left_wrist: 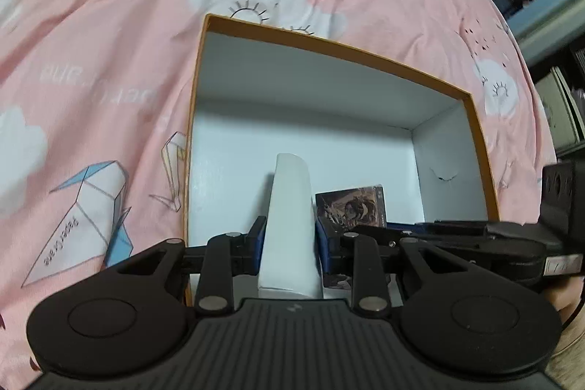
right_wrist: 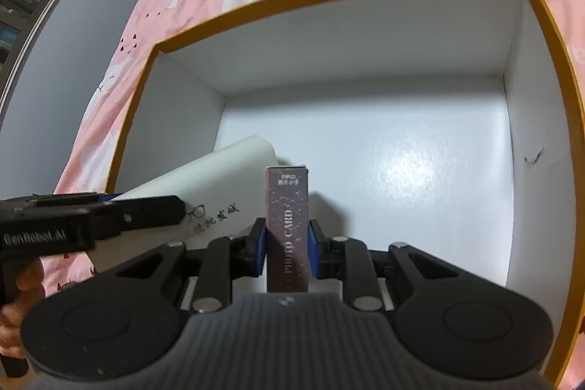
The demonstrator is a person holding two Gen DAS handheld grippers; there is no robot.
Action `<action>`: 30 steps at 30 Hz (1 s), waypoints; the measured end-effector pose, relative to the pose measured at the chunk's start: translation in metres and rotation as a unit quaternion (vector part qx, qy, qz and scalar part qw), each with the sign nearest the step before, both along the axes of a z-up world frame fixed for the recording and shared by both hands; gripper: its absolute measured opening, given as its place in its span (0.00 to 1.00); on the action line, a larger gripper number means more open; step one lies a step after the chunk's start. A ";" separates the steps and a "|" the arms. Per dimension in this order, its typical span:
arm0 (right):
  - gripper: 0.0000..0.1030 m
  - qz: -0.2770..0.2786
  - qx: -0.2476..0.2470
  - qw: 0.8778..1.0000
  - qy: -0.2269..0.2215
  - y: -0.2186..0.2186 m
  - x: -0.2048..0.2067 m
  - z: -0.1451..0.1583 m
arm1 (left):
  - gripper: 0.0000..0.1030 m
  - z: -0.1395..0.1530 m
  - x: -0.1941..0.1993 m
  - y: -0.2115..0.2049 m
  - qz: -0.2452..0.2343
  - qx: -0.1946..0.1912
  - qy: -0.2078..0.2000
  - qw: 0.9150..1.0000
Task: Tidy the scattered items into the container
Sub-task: 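Lower the white box and photo card box upright into the orange box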
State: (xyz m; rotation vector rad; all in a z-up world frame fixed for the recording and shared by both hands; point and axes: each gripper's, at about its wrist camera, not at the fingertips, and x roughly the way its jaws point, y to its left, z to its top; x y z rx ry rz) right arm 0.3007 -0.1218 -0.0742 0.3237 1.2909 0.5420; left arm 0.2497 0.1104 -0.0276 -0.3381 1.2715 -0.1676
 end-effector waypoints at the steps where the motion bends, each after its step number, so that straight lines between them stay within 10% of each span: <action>1: 0.24 0.000 0.001 1.000 0.001 -0.001 0.000 -0.001 | 0.31 0.000 0.000 0.001 0.003 -0.002 0.002 1.000; 11: 0.24 -0.029 0.023 0.999 0.003 -0.007 0.006 -0.003 | 0.36 -0.009 0.003 0.003 0.054 -0.074 0.004 0.996; 23: 0.24 -0.030 0.031 0.999 0.023 0.003 0.016 -0.011 | 0.34 0.001 -0.012 -0.025 -0.027 0.090 -0.015 0.995; 30: 0.24 -0.031 0.021 0.999 0.031 0.008 0.018 -0.017 | 0.34 0.004 -0.021 -0.020 -0.042 0.084 -0.021 0.995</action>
